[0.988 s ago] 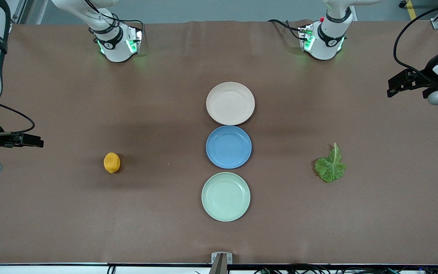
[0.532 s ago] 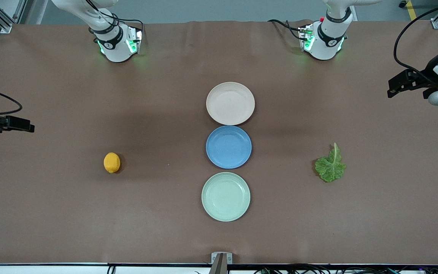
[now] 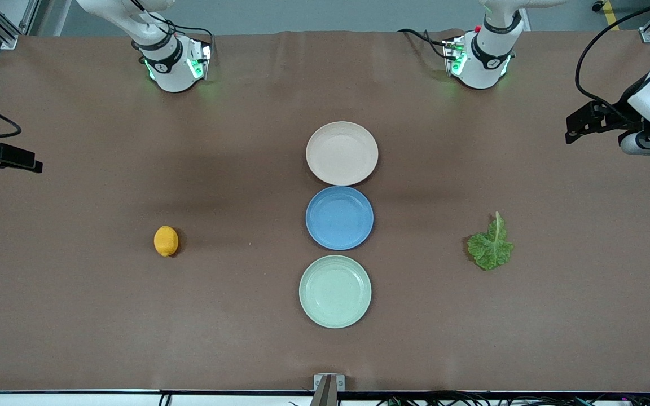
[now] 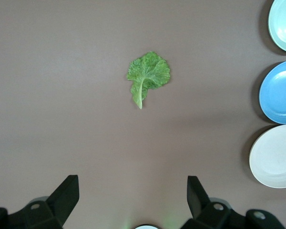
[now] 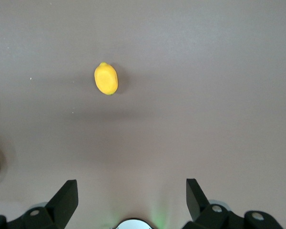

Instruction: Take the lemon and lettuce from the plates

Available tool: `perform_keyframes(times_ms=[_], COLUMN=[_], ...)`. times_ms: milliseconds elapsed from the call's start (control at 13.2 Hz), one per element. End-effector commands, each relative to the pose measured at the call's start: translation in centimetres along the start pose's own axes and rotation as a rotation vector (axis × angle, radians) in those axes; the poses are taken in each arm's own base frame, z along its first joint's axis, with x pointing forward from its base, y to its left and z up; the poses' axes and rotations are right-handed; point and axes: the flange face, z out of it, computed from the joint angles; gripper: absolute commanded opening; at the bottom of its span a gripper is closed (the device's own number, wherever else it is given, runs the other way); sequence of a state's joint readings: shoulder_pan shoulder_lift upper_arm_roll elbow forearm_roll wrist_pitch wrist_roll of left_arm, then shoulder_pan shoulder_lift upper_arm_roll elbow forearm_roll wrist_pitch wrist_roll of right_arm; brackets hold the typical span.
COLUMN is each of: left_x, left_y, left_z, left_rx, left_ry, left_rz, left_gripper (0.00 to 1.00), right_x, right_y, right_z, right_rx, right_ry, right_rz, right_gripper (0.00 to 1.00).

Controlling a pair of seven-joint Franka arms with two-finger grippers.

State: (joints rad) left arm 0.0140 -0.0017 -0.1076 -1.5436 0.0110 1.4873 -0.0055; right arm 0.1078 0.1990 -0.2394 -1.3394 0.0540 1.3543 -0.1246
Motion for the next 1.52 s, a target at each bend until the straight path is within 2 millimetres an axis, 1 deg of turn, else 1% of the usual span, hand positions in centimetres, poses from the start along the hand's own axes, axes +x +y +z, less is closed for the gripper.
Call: perform_keyframes(times_ms=[0,228,380,608,760,988,1064,1444], left_x=[-0.3,-0.3,-0.3,-0.2,-0.1,1.0,1.0,1.1], left_y=[0.0,0.0,0.0,0.0,-0.2,-0.4,-0.3,-0.1], left_z=[-0.3,-0.4,-0.3,-0.2,-0.2,-1.2,-1.1,-0.9], left_rx=[-0.018,-0.018,-0.018,-0.017,-0.017,-0.022,-0.022,-0.021], left_ry=[0.005,0.008,0.007,0.005,0.006,0.030,0.027,0.026], left_rz=[-0.001,0.002,0.008,0.010,0.010,0.010,0.013,0.002], left_gripper=[1.00,1.00,1.00,1.00,1.00,1.00,1.00,1.00], right_x=[-2.7,-4.2,-5.3,-6.6,-7.6,-8.5,-9.1,-10.6], right_y=[0.0,-0.7,-0.4,-0.2,-0.1,-0.3,-0.4,-0.3], right_z=[-0.7,-0.8,-0.7,-1.7,-1.9,-2.0,-2.0,-3.3], right_rx=[-0.015,-0.028,-0.026,-0.022,-0.021,-0.020,-0.019,-0.018], right_ry=[0.019,0.050,0.064,0.078,0.086,0.091,0.094,0.118], right_rz=[-0.004,-0.025,-0.021,-0.017,-0.015,-0.018,-0.018,-0.018], right_gripper=[1.00,1.00,1.00,1.00,1.00,1.00,1.00,1.00])
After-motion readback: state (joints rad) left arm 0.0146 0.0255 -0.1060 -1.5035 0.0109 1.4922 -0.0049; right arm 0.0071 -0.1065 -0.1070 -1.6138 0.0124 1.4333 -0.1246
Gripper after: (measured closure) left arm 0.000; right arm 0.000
